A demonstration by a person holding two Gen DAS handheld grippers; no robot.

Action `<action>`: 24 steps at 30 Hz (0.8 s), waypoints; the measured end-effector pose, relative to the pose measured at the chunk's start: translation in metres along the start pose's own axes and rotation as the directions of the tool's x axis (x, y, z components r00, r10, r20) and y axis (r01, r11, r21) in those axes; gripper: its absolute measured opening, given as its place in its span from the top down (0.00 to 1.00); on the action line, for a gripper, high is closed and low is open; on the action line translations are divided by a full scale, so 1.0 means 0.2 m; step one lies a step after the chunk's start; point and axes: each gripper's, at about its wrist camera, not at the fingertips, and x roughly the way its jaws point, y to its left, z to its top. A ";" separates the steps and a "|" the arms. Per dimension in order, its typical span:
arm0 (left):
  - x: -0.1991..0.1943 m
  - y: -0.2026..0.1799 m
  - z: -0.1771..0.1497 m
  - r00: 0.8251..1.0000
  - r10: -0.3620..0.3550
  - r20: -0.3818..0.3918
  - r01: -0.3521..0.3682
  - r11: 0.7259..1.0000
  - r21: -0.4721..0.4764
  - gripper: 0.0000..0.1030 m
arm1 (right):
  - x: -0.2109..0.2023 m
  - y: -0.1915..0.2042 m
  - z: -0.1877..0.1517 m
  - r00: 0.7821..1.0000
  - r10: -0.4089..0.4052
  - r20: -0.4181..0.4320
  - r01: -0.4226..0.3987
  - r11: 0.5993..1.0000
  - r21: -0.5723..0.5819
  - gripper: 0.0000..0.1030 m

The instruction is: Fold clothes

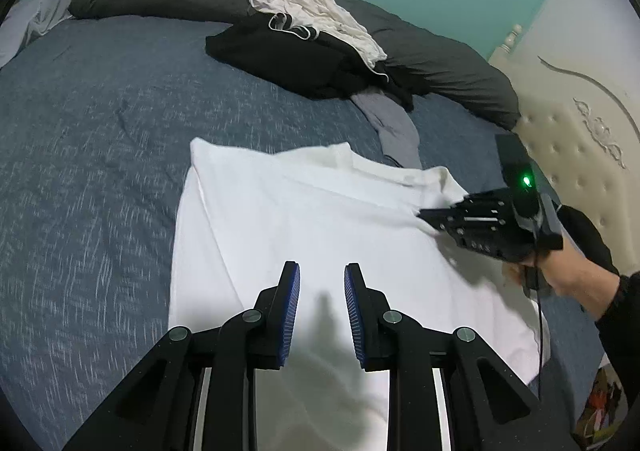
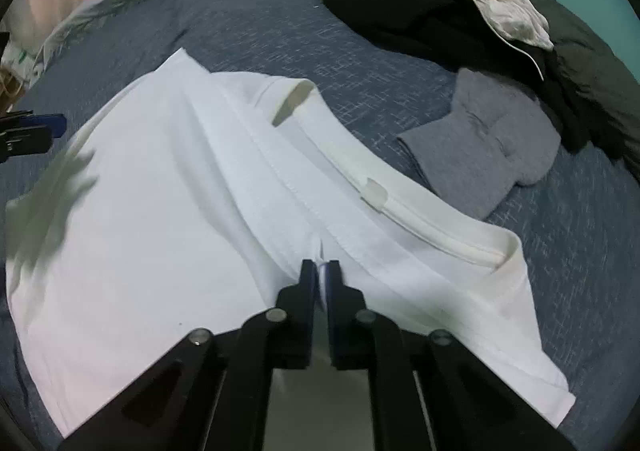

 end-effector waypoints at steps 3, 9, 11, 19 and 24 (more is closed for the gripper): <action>-0.02 -0.01 -0.03 1.000 -0.015 0.001 0.015 1.000 -0.005 0.75 | -0.01 0.00 0.00 1.000 -0.005 0.005 0.005 1.000 -0.005 0.97; -0.02 0.02 -0.09 1.000 -0.025 -0.003 0.025 0.999 -0.033 0.74 | -0.11 -0.06 0.03 0.997 0.008 0.072 -0.012 0.999 0.048 0.98; -0.02 0.03 -0.09 1.000 -0.022 -0.005 0.022 0.999 -0.043 0.74 | -0.13 -0.11 0.03 0.996 0.000 0.090 -0.009 0.996 0.091 0.98; 0.01 0.04 -0.11 0.999 -0.029 -0.020 0.028 0.999 -0.046 0.74 | -0.06 -0.10 0.10 0.997 -0.027 0.069 0.017 0.989 0.145 0.97; 0.02 0.05 -0.11 0.999 -0.030 -0.028 0.029 0.998 -0.051 0.72 | -0.04 -0.19 0.07 0.997 -0.025 0.067 0.008 0.971 0.241 0.95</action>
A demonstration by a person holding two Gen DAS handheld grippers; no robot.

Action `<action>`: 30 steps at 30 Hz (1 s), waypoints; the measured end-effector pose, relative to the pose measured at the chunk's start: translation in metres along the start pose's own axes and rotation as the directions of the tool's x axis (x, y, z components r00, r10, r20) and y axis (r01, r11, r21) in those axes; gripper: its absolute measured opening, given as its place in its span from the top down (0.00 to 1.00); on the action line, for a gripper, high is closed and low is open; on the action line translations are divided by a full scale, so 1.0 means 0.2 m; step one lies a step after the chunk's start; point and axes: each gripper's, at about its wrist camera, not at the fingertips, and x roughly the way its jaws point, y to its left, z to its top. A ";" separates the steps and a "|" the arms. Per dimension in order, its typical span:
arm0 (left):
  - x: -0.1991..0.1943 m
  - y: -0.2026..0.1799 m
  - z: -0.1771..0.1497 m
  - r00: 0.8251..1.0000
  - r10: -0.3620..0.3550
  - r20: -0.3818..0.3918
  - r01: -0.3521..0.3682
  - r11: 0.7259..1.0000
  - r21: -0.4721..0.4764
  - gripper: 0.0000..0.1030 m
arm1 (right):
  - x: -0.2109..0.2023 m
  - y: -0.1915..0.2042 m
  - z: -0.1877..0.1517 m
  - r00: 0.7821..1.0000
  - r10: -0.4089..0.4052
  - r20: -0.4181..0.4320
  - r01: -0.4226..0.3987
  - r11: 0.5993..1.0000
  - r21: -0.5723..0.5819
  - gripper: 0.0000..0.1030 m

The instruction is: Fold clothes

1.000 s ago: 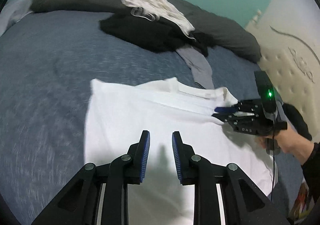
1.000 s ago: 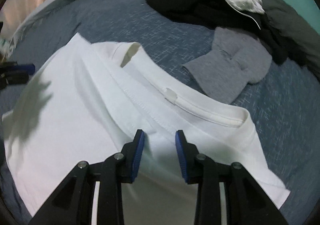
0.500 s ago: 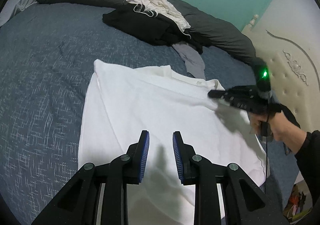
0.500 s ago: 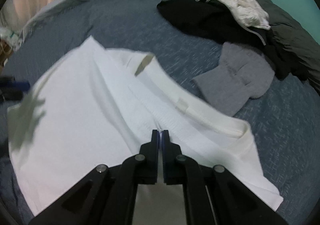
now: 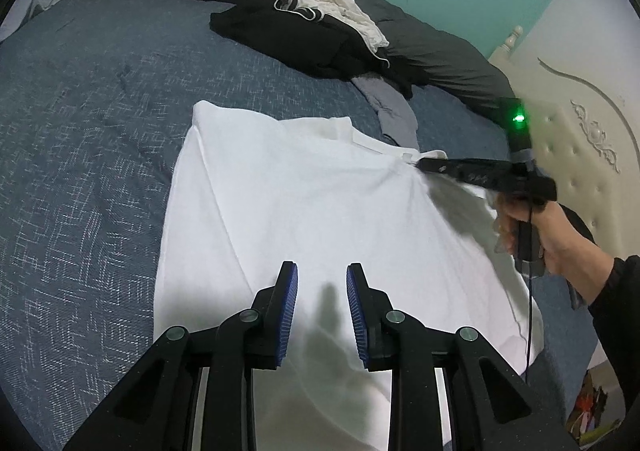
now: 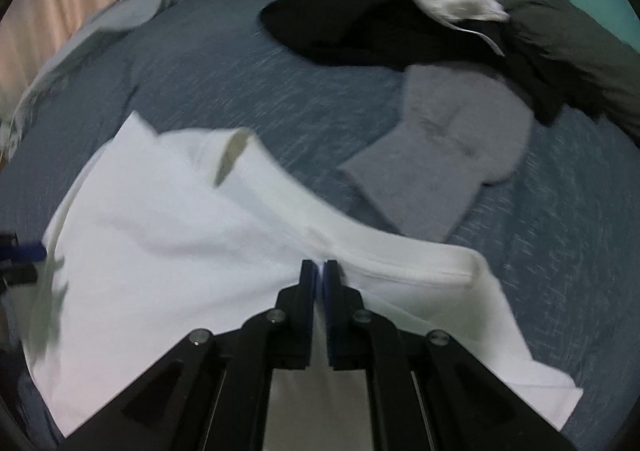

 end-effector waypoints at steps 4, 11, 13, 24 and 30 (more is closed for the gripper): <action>-0.01 0.01 0.01 1.000 -0.002 0.005 0.002 1.000 -0.011 0.68 | -0.17 -0.20 -0.04 0.994 -0.045 0.105 0.030 0.990 0.135 0.87; -0.01 0.03 0.16 1.000 0.008 0.017 -0.009 1.000 0.011 0.65 | -0.44 -0.54 -0.30 0.983 -0.110 0.145 0.058 0.945 0.323 0.61; 0.01 0.04 0.23 1.000 0.030 0.005 -0.030 0.999 0.035 0.64 | -0.47 -0.61 -0.38 0.983 -0.113 0.145 0.052 0.927 0.372 0.61; 0.20 0.36 0.51 0.987 0.146 -0.064 -0.149 0.988 -0.041 0.62 | -0.36 -0.74 -0.53 0.992 -0.113 0.053 0.076 0.882 0.465 0.49; 0.29 0.48 0.57 0.981 0.181 -0.064 -0.185 0.981 -0.054 0.62 | -0.33 -0.77 -0.55 0.991 -0.115 0.073 0.068 0.884 0.463 0.52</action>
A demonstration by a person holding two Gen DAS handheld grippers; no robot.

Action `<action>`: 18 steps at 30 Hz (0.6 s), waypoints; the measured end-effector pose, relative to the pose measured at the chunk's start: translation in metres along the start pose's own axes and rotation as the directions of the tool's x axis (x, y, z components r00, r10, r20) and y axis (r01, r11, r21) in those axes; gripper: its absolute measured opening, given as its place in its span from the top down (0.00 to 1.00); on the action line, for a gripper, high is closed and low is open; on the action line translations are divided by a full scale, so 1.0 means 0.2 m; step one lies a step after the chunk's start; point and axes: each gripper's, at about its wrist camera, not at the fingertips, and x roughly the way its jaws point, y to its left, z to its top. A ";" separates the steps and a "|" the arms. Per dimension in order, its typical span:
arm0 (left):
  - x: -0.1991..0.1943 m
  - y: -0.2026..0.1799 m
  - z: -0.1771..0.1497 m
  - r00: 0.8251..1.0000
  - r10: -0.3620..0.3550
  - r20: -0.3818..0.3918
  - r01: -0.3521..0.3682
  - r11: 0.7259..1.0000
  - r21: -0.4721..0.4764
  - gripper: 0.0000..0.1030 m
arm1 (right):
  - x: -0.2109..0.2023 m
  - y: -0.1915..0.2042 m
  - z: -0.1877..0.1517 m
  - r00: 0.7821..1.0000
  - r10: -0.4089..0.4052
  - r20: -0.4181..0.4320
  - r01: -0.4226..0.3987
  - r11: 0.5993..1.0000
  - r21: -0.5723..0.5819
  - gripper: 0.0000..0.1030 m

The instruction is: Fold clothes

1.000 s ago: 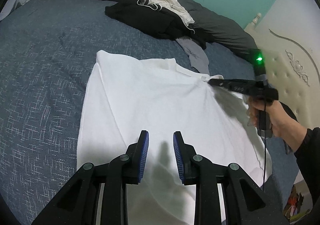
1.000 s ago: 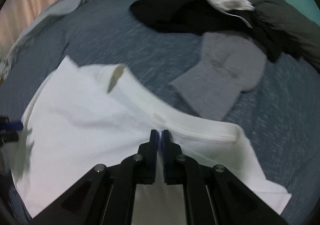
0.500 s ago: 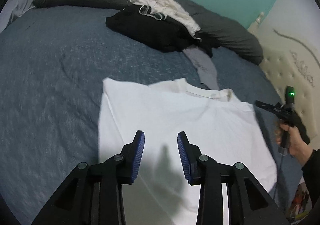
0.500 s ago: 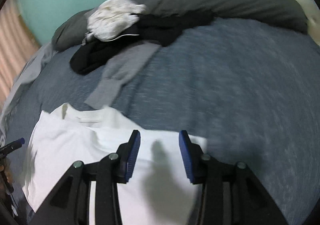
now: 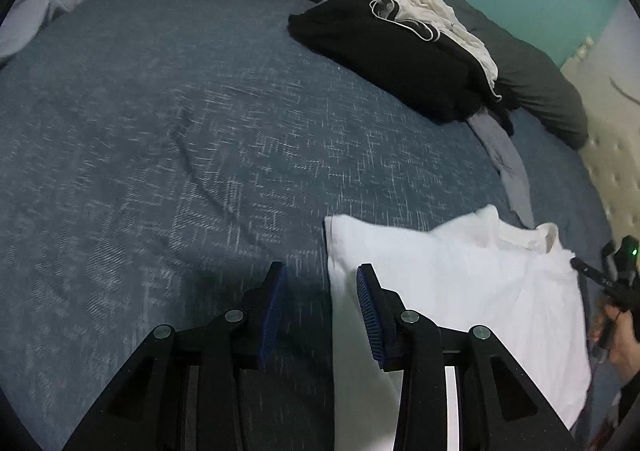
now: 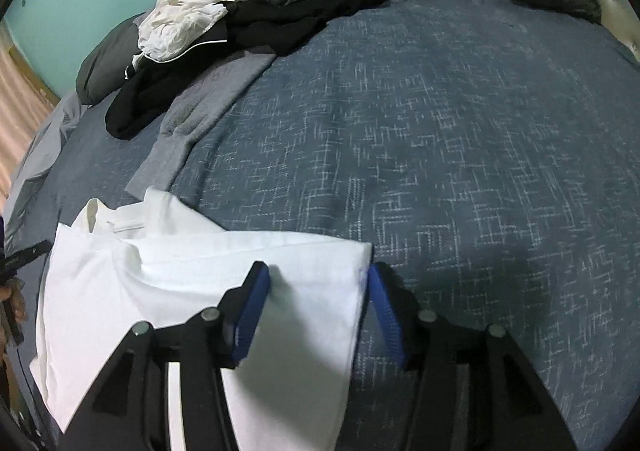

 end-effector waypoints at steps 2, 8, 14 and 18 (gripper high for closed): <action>0.02 -0.01 0.01 1.000 -0.015 0.005 0.015 1.000 0.010 0.62 | -0.01 -0.01 0.01 1.000 -0.009 0.020 0.009 1.000 0.003 0.72; 0.07 -0.06 0.02 0.999 -0.031 -0.017 0.032 0.998 0.052 0.79 | -0.07 0.00 0.02 0.996 -0.017 0.091 0.020 0.999 -0.026 0.96; 0.04 -0.06 0.03 1.000 -0.002 0.006 0.002 0.998 0.065 0.93 | -0.19 -0.02 0.04 0.977 -0.043 0.209 0.047 0.999 -0.016 0.96; 0.00 -0.03 0.04 0.999 -0.009 0.034 0.008 0.999 0.037 0.94 | -0.22 -0.04 0.05 0.970 -0.059 0.235 0.060 0.998 0.002 0.96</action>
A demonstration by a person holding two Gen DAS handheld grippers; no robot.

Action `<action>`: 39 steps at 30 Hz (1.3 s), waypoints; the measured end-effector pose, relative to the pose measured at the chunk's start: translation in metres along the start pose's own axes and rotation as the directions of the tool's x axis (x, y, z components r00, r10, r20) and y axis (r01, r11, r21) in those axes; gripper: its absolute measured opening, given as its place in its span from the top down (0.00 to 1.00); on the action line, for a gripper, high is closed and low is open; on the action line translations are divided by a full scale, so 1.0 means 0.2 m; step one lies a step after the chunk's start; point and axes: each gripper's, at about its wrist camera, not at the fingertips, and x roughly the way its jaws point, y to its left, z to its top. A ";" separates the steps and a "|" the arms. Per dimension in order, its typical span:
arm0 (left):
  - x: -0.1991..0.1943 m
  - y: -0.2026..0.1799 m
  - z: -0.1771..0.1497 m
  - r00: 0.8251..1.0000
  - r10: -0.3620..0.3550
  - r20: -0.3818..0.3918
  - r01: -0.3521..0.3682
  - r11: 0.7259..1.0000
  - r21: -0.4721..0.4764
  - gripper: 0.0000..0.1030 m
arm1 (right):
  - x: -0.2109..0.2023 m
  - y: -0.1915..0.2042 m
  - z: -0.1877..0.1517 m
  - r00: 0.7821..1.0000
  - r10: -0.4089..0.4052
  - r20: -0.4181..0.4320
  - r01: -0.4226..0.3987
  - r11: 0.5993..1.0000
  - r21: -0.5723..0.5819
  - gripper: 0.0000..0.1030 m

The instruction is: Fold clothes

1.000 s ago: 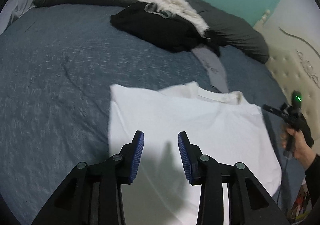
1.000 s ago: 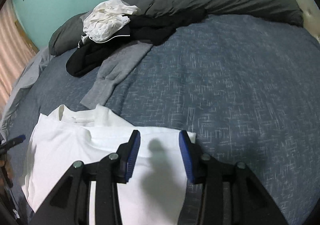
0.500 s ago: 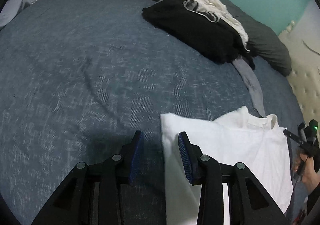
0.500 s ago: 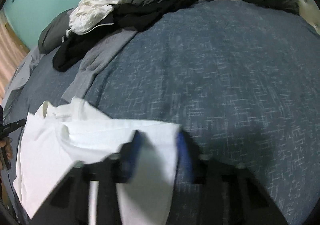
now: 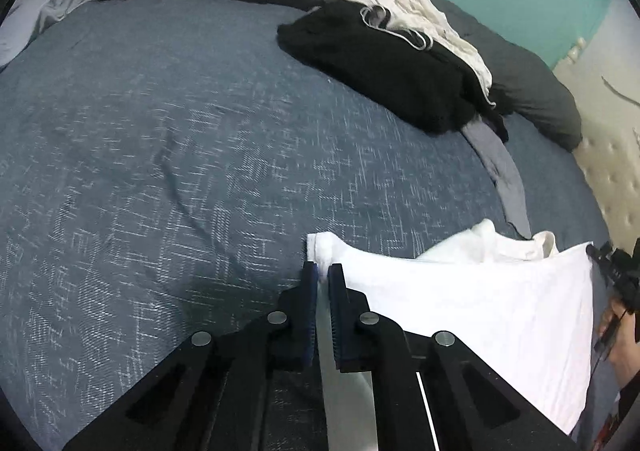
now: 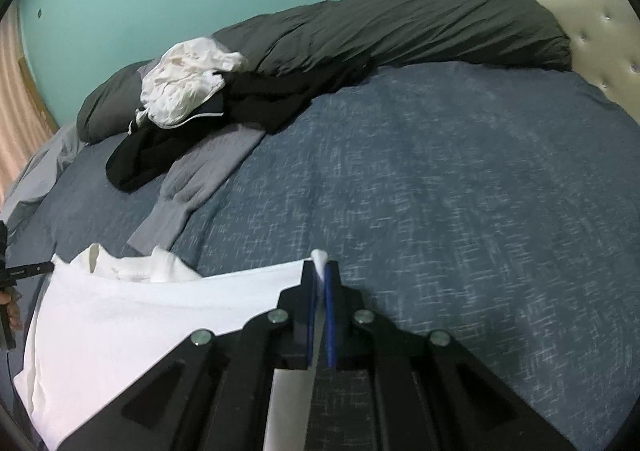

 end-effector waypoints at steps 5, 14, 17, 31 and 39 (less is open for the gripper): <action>0.02 0.03 0.02 1.000 0.015 0.000 -0.015 1.000 -0.024 0.97 | 0.04 0.00 -0.01 1.000 -0.018 -0.017 0.018 1.000 0.003 0.96; 0.04 0.08 0.07 1.000 0.015 0.002 -0.015 0.998 -0.053 1.00 | 0.18 0.01 -0.03 0.994 -0.066 -0.087 0.066 0.998 -0.011 0.97; 0.02 0.09 0.05 1.000 0.014 -0.006 -0.014 0.999 -0.043 1.00 | 0.21 0.01 -0.05 0.991 -0.064 -0.118 0.063 0.998 -0.008 0.96; -0.46 0.08 -0.38 0.983 -0.105 -0.153 0.105 0.994 -0.011 0.91 | -0.30 0.03 -0.26 0.970 0.106 -0.218 -0.083 0.990 0.110 0.75; -0.63 0.04 -0.73 0.968 -0.128 -0.217 0.132 0.991 0.005 0.70 | -0.69 0.05 -0.69 0.889 0.242 -0.388 -0.202 0.969 0.141 0.64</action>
